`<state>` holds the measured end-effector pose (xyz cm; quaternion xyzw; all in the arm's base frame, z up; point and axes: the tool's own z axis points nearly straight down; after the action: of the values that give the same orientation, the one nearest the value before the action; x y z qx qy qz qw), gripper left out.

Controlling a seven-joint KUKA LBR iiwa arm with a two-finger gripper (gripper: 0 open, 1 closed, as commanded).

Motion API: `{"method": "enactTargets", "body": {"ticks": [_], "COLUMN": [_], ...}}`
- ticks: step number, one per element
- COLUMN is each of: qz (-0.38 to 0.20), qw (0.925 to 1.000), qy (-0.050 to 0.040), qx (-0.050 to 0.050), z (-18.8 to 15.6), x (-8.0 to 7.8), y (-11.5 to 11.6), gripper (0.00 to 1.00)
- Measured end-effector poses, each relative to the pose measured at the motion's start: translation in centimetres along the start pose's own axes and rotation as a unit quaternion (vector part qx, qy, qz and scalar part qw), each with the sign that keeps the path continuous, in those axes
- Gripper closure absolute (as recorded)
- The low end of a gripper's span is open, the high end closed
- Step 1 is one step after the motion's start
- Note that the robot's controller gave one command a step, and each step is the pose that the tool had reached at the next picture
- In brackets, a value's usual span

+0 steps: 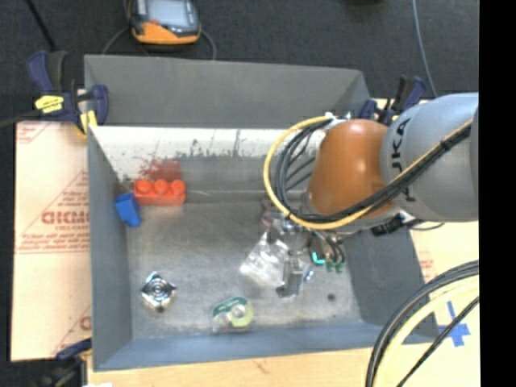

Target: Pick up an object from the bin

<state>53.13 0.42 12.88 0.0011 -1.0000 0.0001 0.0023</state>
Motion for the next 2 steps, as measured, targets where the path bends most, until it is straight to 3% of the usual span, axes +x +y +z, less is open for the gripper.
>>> {"method": "enactTargets", "body": {"ticks": [1, 2], "qz": [0.193, 0.191], "qw": [0.9813, 0.9817], "qy": [-0.0011, -0.0032], "qx": [0.000, 0.000], "z": [6.03, 5.83], "x": [-0.40, -0.54], "y": [-5.10, -5.01], "gripper": [0.00, 1.00]}}
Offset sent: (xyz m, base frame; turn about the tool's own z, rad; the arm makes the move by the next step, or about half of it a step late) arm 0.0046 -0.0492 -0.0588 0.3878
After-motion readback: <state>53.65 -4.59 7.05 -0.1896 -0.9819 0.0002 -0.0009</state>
